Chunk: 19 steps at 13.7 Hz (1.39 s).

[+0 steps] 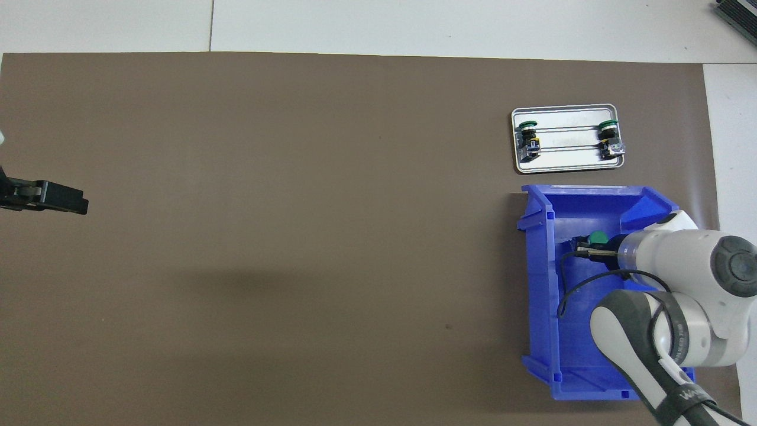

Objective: Place and press button with both arms
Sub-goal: 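Lower the button into the blue bin and open the right gripper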

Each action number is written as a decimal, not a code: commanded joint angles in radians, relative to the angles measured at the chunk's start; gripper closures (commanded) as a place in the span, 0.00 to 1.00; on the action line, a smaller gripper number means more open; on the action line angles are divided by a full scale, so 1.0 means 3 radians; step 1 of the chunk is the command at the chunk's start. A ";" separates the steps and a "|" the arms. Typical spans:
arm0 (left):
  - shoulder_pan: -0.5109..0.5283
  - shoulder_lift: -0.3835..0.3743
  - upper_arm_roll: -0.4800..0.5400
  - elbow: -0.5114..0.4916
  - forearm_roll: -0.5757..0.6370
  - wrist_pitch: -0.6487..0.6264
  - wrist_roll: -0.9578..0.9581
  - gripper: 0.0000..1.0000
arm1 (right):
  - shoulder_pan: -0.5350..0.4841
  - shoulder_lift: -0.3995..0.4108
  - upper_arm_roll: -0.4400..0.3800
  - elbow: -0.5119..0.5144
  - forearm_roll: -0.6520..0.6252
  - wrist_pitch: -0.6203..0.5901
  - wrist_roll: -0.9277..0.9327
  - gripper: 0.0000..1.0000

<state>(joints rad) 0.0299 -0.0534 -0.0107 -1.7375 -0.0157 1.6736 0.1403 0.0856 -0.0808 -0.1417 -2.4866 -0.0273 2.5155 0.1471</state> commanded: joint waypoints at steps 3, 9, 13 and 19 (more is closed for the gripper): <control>-0.0013 -0.0098 0.0010 -0.0089 -0.0019 0.0020 0.0023 0.00 | -0.0076 0.0024 0.0048 -0.0030 -0.0016 0.0083 -0.0066 0.28; -0.0023 -0.0073 0.0005 -0.0038 0.0011 0.0041 0.0028 0.00 | -0.0030 -0.0088 0.0048 0.0219 -0.0016 -0.0141 -0.0041 0.01; -0.0023 -0.0022 -0.0005 0.0090 0.0022 0.0041 0.0018 0.00 | -0.0030 -0.0099 0.0048 0.1036 -0.0016 -0.1162 -0.0076 0.01; -0.0028 0.0142 -0.0015 0.0381 0.0032 0.0026 0.0038 0.00 | -0.0065 0.0151 0.0053 0.2564 -0.0032 -0.2793 -0.0122 0.01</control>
<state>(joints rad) 0.0297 -0.0465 -0.0177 -1.6763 -0.0146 1.6869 0.1428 0.0858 -0.1131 -0.1372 -1.8996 -0.0342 1.8206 0.1455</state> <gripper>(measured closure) 0.000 0.009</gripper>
